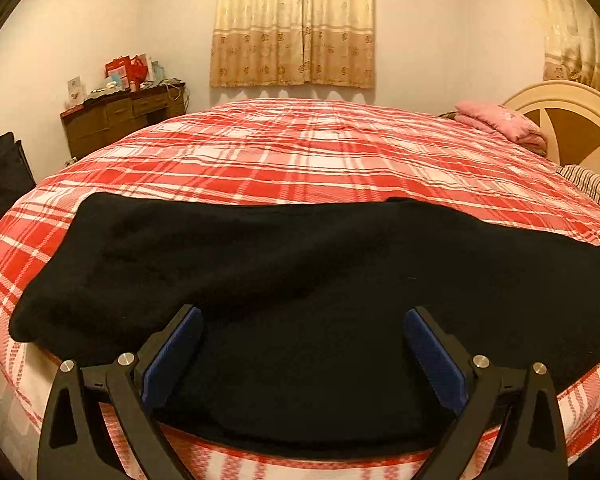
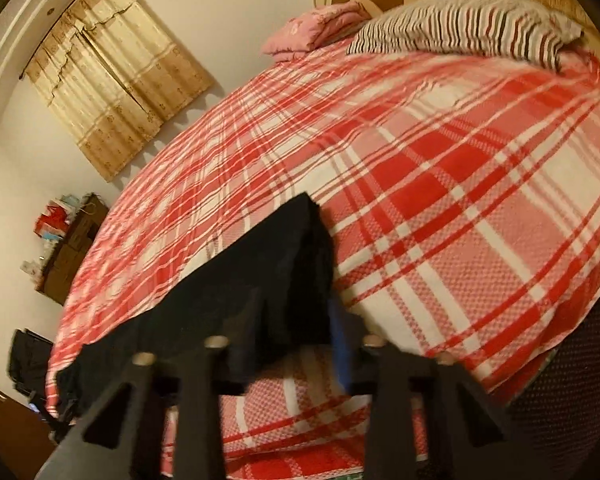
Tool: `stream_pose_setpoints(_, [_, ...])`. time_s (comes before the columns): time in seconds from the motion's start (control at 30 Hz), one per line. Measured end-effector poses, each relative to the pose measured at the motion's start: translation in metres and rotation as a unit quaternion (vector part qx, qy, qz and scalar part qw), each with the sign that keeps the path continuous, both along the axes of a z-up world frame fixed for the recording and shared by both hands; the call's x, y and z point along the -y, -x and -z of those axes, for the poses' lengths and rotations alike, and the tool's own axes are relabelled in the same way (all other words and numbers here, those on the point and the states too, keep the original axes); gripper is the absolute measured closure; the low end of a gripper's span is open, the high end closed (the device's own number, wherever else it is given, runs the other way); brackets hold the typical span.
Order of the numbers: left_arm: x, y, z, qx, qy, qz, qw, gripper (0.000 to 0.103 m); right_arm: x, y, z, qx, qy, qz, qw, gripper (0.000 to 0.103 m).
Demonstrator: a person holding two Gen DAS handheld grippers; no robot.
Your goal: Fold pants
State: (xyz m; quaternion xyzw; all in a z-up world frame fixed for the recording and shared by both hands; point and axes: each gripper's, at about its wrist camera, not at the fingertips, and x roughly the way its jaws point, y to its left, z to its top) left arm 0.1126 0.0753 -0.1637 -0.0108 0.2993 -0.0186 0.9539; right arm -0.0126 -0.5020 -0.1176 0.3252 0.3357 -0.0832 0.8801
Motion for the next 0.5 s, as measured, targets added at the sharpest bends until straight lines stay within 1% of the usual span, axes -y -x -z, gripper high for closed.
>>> stream_pose_setpoints(0.13, [-0.001, -0.001, 0.0, -0.002, -0.009, 0.001, 1.0, 0.001, -0.006, 0.002, -0.006, 0.009, 0.006, -0.001, 1.0, 0.082])
stream_pose_setpoints(0.23, [-0.001, 0.001, -0.002, 0.002, -0.006, 0.002, 1.0, 0.001, -0.02, 0.002, -0.024, 0.032, 0.021, -0.012, 0.999, 0.083])
stream_pose_setpoints(0.37, [-0.003, 0.002, -0.004, 0.004, 0.0, 0.005, 1.0, 0.001, -0.051, -0.009, -0.053, 0.064, 0.048, -0.049, 0.996, 0.083])
stream_pose_setpoints(0.5, [-0.006, 0.004, -0.006, 0.007, 0.008, 0.009, 0.9999, 0.001, -0.085, -0.027, -0.068, 0.079, 0.067, -0.092, 0.99, 0.083])
